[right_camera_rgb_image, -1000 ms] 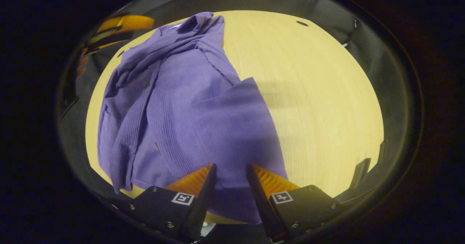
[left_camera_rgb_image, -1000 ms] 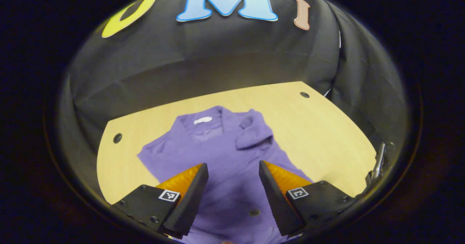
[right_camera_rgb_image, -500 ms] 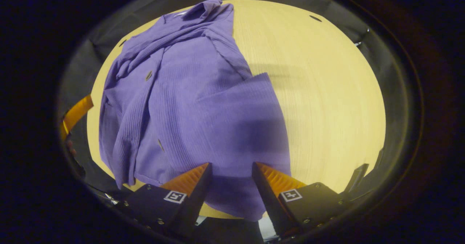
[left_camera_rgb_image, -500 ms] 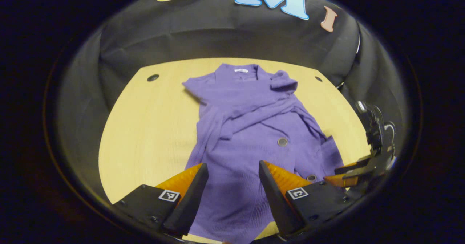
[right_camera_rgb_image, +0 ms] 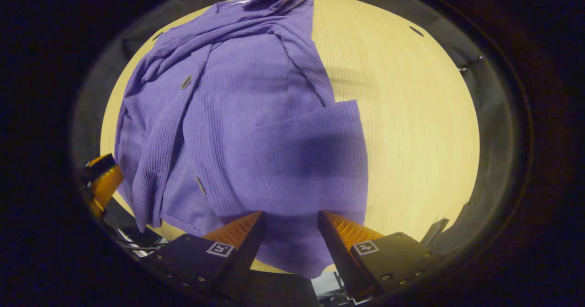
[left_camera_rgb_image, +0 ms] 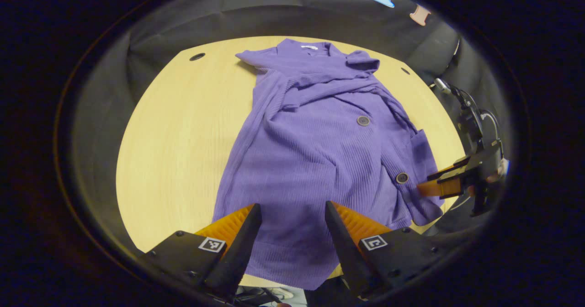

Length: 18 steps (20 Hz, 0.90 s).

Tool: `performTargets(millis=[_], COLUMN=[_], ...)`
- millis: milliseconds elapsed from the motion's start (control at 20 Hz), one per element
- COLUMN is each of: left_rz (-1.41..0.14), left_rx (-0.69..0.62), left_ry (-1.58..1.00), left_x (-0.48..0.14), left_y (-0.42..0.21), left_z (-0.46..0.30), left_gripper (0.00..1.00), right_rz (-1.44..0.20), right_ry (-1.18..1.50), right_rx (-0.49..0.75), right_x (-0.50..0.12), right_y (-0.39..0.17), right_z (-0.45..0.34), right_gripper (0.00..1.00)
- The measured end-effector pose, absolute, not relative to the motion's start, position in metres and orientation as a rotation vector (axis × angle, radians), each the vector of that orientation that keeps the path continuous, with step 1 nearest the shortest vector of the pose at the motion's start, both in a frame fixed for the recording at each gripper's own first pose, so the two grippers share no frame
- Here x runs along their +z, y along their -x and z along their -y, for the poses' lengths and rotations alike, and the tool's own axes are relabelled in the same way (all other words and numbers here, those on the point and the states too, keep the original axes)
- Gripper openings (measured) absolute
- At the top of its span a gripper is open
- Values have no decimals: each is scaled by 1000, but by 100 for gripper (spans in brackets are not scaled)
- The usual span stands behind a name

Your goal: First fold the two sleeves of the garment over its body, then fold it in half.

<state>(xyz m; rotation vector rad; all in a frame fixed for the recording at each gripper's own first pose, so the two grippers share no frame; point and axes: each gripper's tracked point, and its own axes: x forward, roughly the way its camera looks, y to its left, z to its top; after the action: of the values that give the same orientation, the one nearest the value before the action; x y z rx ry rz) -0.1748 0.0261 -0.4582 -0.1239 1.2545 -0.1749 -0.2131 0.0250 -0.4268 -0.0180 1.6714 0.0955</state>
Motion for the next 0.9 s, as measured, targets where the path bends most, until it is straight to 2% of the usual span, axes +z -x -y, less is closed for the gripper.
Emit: performTargets(millis=[450,650,900], left_rz=[-1384,-1435,-1432], left_rx=[-158,-121,-79], left_ry=[58,4,29], left_x=[-490,-494,-495], left_y=[191,190,186], left_z=[-28,-26,-28], left_gripper=[90,94,92], right_rz=[-1667,-1682,-1679], right_ry=[22,17,33], right_rx=[86,78,80], right_x=[-427,-427,-426], right_y=[212,212,212], right_z=[-24,-24,-27], right_gripper=[79,79,79])
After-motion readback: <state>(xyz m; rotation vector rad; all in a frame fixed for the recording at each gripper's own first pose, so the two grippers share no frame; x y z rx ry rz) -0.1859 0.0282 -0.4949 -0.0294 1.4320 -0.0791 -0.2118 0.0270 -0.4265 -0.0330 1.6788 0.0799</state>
